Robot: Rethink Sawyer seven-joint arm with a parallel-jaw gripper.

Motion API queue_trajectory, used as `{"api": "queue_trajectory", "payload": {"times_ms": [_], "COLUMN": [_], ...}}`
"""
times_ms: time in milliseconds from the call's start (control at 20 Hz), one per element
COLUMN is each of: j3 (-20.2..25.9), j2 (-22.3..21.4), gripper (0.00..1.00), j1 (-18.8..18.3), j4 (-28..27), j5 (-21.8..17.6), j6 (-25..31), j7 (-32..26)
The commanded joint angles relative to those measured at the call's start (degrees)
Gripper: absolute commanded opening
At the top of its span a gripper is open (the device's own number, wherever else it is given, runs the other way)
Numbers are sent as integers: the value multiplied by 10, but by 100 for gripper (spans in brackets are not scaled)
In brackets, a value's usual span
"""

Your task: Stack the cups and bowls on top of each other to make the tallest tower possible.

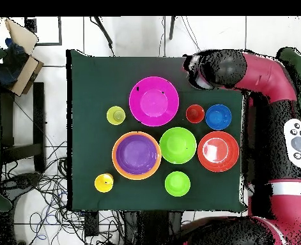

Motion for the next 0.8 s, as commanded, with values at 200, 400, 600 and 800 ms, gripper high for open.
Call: {"api": "queue_trajectory", "payload": {"times_ms": [200,400,600,800], "j3": [11,-6,-14,-27], "j2": [54,35,26,13], "gripper": [100,100,100,100], "j1": [52,59,61,68], "j4": [-97,-74,-60,-30], "j5": [-39,-33,-31,-25], "j6": [108,110,113,96], "j7": [-147,-117,-107,-68]}}
